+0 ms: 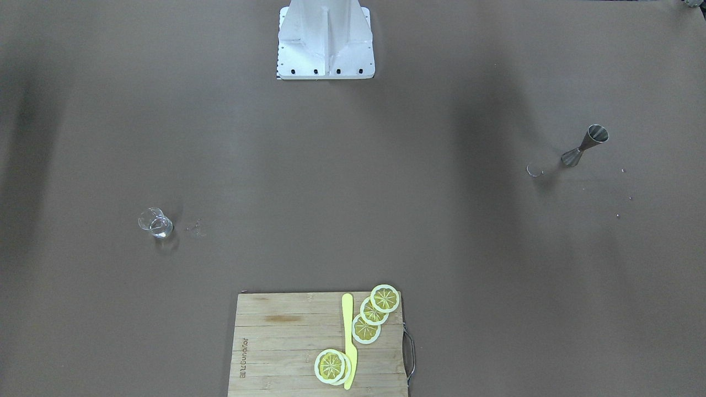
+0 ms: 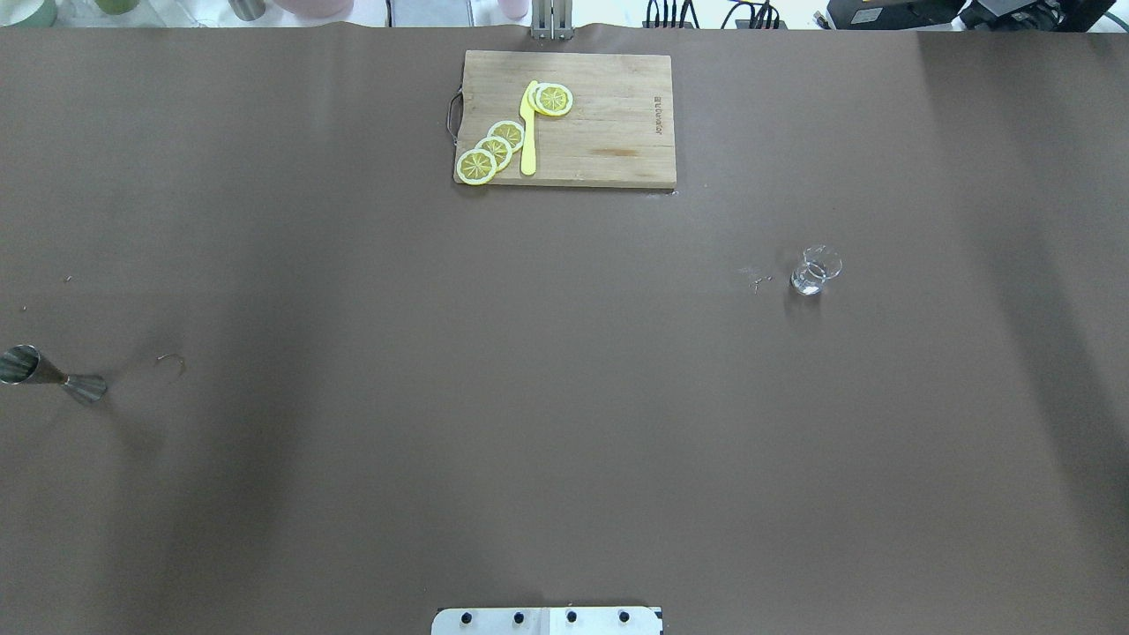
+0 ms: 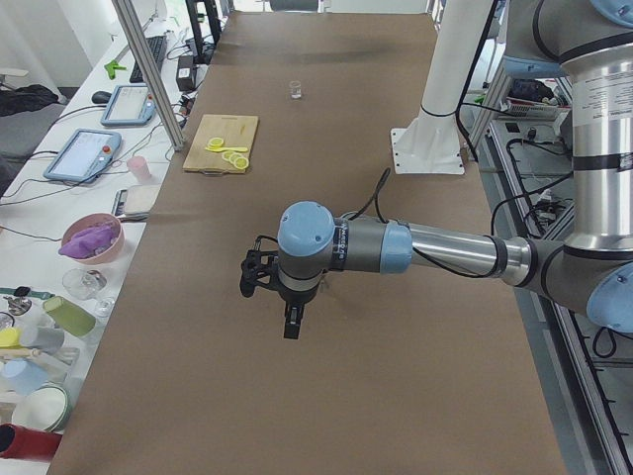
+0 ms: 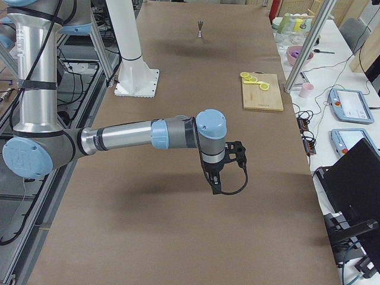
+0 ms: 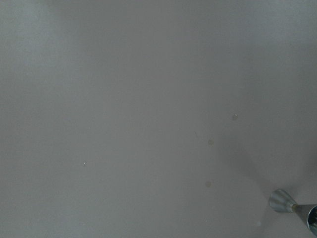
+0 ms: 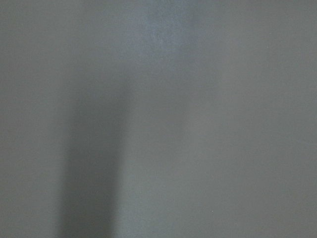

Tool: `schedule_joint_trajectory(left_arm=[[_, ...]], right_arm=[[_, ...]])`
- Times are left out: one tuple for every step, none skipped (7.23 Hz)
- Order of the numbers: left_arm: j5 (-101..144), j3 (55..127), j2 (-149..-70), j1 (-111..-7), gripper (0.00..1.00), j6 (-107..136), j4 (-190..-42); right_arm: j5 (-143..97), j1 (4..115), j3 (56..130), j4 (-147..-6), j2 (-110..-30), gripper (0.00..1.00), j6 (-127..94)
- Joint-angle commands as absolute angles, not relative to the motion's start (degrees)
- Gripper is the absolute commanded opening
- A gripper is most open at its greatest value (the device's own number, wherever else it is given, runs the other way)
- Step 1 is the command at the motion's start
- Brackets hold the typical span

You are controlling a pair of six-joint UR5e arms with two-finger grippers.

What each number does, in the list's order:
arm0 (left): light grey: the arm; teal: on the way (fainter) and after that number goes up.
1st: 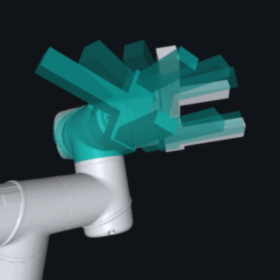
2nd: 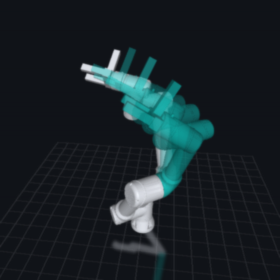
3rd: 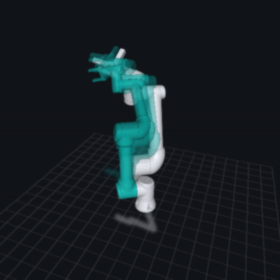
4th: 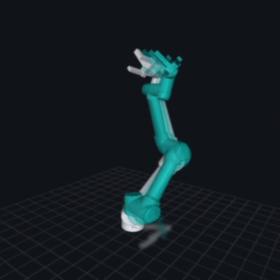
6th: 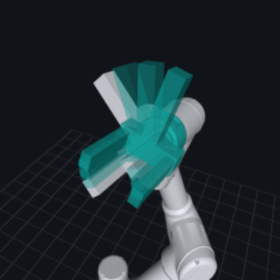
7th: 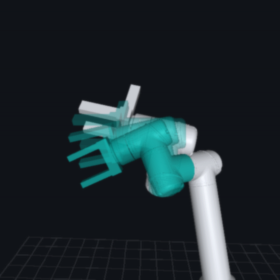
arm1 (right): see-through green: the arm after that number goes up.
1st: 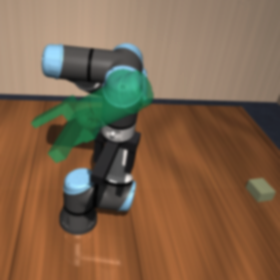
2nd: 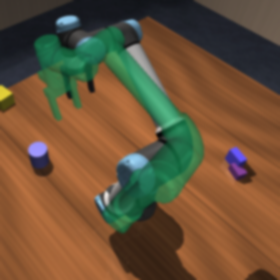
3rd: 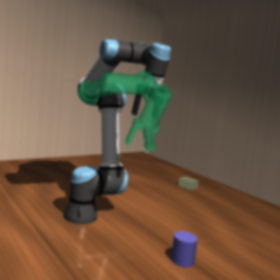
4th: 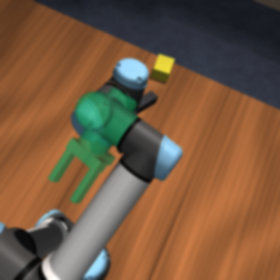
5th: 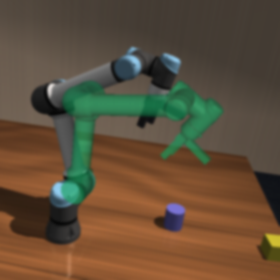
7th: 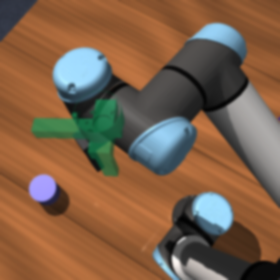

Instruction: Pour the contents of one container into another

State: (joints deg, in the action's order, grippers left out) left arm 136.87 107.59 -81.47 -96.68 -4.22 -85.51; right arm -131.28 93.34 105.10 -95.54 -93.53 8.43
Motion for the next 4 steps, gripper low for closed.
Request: schedule_joint_trajectory(left_arm=[[136.8, 107.7, -81.7, -96.7, 0.98, -4.1, -85.7], [136.9, 107.8, -81.9, -96.7, 0.98, -4.0, -85.9], [136.9, 108.2, -81.9, -96.7, 0.98, -4.0, -85.9], [136.9, 108.2, -81.9, -96.7, 0.98, -2.0, -86.0]], right_arm=[[-131.3, 93.3, 105.4, -95.5, -93.5, 1.00, 8.4], [-131.4, 93.3, 105.5, -95.5, -93.5, 1.00, 8.4], [-131.3, 93.3, 105.4, -95.5, -93.6, 1.00, 8.5], [-131.3, 93.3, 105.4, -95.5, -93.6, 1.00, 8.5]])
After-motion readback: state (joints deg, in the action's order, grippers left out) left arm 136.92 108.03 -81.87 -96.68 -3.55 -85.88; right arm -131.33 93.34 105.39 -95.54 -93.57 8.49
